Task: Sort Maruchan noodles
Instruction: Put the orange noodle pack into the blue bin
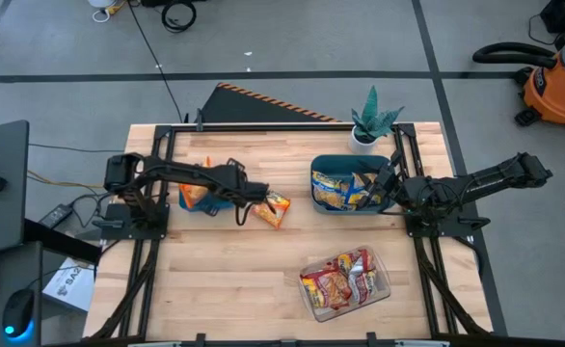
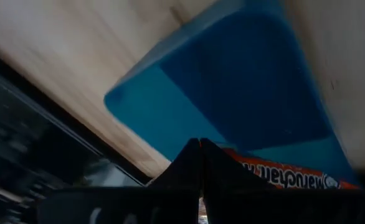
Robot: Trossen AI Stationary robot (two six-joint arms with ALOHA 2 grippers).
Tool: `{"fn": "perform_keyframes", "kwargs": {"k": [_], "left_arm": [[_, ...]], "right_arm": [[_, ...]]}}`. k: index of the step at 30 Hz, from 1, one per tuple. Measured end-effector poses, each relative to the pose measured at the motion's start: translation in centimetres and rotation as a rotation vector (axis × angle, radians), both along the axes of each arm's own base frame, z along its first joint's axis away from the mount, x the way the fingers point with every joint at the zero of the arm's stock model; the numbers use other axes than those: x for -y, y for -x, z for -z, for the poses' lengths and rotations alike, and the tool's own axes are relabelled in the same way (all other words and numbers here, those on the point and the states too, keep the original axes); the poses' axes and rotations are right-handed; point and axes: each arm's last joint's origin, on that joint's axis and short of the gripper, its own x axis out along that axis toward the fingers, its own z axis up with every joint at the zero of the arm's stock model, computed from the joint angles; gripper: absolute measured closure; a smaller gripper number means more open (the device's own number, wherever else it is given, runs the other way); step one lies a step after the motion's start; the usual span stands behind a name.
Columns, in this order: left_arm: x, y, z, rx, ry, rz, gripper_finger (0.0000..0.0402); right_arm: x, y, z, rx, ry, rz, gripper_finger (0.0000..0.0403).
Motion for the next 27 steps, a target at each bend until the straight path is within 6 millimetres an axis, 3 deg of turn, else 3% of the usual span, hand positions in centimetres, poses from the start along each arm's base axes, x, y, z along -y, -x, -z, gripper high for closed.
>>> {"fn": "perform_keyframes", "kwargs": {"k": [6, 15, 22, 27], "left_arm": [[1.4, -0.3, 0.8, -0.002, 0.014, 0.12, 0.0398], [2.3, -0.4, 1.0, 0.015, 0.164, 0.118, 0.039], [2.4, -0.4, 1.0, 0.014, 0.127, 0.126, 0.0325], [2.3, -0.7, 0.5, 0.065, 0.006, 0.09, 0.0282]], "right_arm": [[0.0, 0.0, 0.0, -0.004, 0.001, 0.0, 0.0302], [0.0, 0.0, 0.0, -0.003, 0.001, 0.0, 0.0302], [0.0, 0.0, 0.0, -0.003, 0.001, 0.0, 0.0302], [0.0, 0.0, 0.0, -0.003, 0.001, 0.0, 0.0302]]}}
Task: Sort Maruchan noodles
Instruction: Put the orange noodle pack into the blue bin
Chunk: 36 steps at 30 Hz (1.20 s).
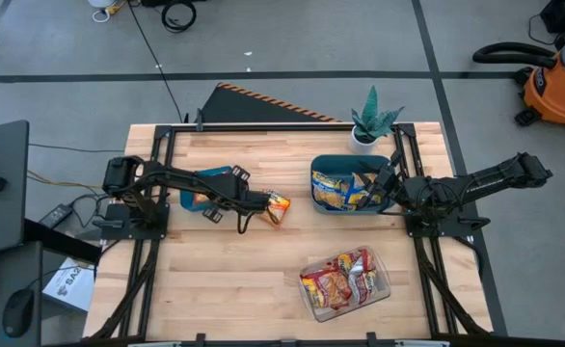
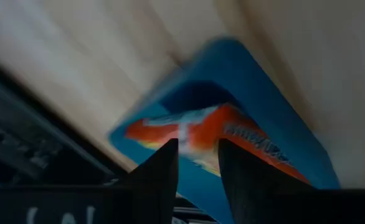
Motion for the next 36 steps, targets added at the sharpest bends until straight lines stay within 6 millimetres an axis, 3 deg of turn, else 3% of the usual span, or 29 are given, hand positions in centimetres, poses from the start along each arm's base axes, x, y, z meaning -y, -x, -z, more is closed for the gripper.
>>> {"fn": "perform_keyframes", "kwargs": {"k": [8, 13, 16, 21, 31, 36], "left_arm": [[0.6, -2.7, -2.0, 0.267, 0.028, -0.047, 0.0283], [1.4, -5.4, -2.8, 0.572, 0.171, -0.084, 0.0284], [1.5, -7.0, -2.5, 0.696, 0.275, -0.091, 0.0284], [0.6, -9.5, -1.0, 0.837, 0.306, -0.097, 0.0285], [-2.3, -10.9, 2.1, 0.824, 0.407, -0.131, 0.0285], [-3.8, -10.6, 2.3, 0.81, 0.472, -0.17, 0.0285]], "right_arm": [[0.0, 0.0, -0.1, 0.008, -0.002, 0.0, 0.0302], [0.0, 0.0, -0.1, 0.013, -0.003, 0.0, 0.0302], [0.0, 0.0, -0.1, 0.014, -0.003, 0.0, 0.0302], [0.0, 0.0, -0.2, 0.019, -0.004, -0.002, 0.0302], [0.0, 0.0, -0.2, 0.015, 0.001, -0.003, 0.0302], [0.0, 0.0, -0.2, 0.015, 0.001, -0.004, 0.0302]]}}
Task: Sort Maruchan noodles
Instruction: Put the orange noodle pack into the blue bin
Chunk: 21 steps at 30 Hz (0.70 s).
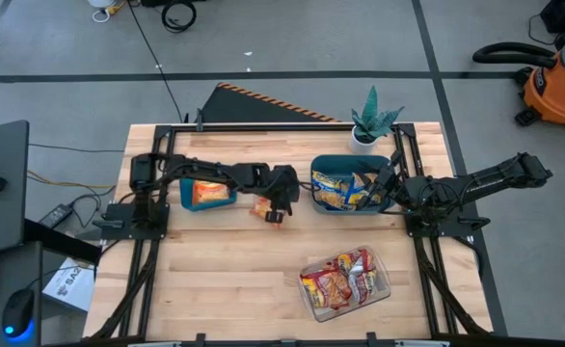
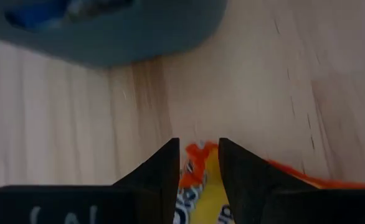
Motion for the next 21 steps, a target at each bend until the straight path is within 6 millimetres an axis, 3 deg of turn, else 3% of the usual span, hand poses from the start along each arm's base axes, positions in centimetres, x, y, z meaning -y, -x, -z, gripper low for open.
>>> {"fn": "perform_keyframes", "kwargs": {"k": [6, 11, 18, 21], "left_arm": [[-1.2, 0.7, 0.6, -0.059, 0.123, -0.029, 0.0285], [-1.1, 0.7, 1.1, -0.085, 0.119, -0.029, 0.0291], [-0.9, 0.9, 1.2, -0.105, 0.119, -0.022, 0.0386], [-0.9, 0.9, 1.2, -0.104, 0.117, -0.023, 0.0392]], "right_arm": [[0.0, 0.0, 0.0, 0.0, 0.0, 0.0, 0.0302], [0.0, 0.0, 0.0, -0.001, 0.0, 0.0, 0.0302], [0.0, 0.0, 0.0, -0.001, 0.0, 0.0, 0.0302], [0.0, 0.0, 0.0, -0.001, 0.0, 0.0, 0.0302]]}}
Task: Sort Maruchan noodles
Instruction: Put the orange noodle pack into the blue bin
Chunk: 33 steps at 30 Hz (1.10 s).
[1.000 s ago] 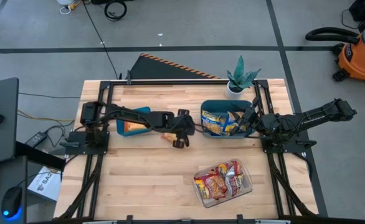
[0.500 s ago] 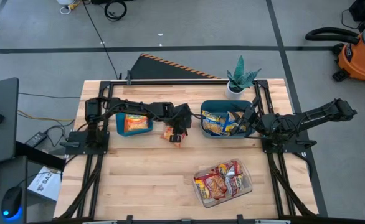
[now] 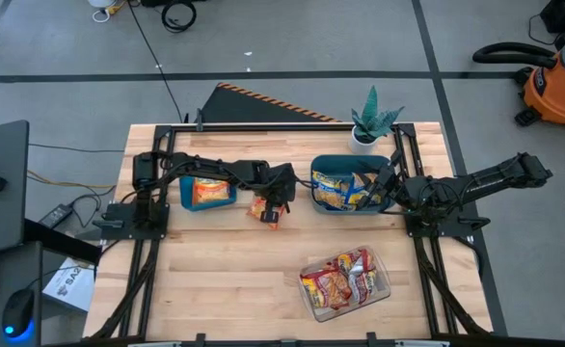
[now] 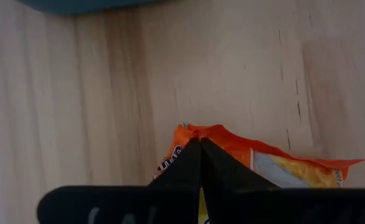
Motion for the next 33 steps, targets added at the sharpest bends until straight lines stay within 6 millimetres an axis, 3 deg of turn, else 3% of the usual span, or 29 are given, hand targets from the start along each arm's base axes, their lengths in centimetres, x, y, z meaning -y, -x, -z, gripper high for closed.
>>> {"fn": "perform_keyframes", "kwargs": {"k": [5, 14, 20, 25, 33], "left_arm": [[-0.1, -0.2, -1.3, -0.01, -0.013, -0.004, 0.0397], [-0.1, -0.7, -8.1, -0.093, -0.005, -0.003, 0.0399], [0.7, 0.7, -11.5, -0.24, 0.023, -0.024, 0.04], [0.9, 2.0, -12.2, -0.331, 0.056, -0.077, 0.04], [0.2, 4.6, -15.4, -0.29, 0.072, -0.178, 0.0401]], "right_arm": [[0.0, 0.0, 0.0, 0.0, 0.0, 0.0, 0.0302], [0.0, 0.0, 0.1, -0.013, 0.003, 0.004, 0.0302], [0.0, 0.0, 0.2, -0.028, 0.007, 0.007, 0.0302], [0.0, 0.0, 0.2, -0.027, 0.004, 0.007, 0.0302], [0.0, 0.1, 0.3, -0.029, -0.003, 0.005, 0.0302]]}}
